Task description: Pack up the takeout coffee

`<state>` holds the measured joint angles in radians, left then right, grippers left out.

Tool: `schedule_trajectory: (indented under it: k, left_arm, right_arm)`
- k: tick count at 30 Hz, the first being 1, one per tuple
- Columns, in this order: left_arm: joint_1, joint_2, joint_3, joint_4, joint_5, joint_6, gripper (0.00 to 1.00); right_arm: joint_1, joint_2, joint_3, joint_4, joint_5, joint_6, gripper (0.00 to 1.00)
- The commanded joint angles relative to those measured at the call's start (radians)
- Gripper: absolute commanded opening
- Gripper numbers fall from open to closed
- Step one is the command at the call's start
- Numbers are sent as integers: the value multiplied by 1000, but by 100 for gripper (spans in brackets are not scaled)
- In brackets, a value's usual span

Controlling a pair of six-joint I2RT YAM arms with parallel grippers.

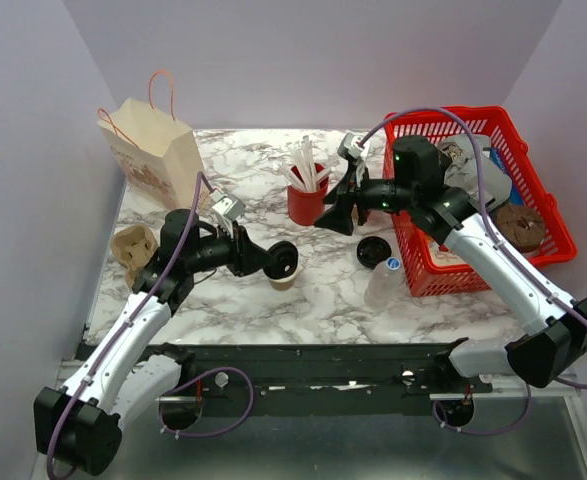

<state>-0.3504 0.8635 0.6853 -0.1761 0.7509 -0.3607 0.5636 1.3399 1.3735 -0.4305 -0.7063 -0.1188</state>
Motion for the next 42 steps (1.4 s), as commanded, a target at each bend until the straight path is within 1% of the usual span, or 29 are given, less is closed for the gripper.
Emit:
schedule_trajectory:
  k: [1,4,9,13,17,23,28,33,37,42]
  left_arm:
    - [54,31,-73,171,114,-210,14]
    - [94,89,-93,236,140,-286,14]
    - [110,152,-118,326,139,-374,14]
    - [131,189,-104,274,105,-360,15]
    - [143,221,-92,239,88,-360,15]
    - [149,255,-84,227,73,-353,16]
    - [159,276,-66,182,73,-320,17]
    - [179,284,-61,179,65,-307,19]
    - [186,292,-64,178,67,-305,24]
    - [191,302,-66,179,68,-304,27]
  right_arm:
    - [5,7,-79,-5,-50,42,73]
    - [5,4,-109,6,-29,56,73]
    - [24,34,-106,-13,53,45,73]
    - [51,76,-70,-33,132,28,73]
    - [74,126,-50,-44,186,57,73]
    - [76,203,-37,-48,186,94,73]
    - [82,243,-27,-31,185,105,73]
    - [99,286,-16,-13,186,117,72]
    - [107,311,-14,-8,189,146,73]
    - [107,324,-16,-8,194,163,72]
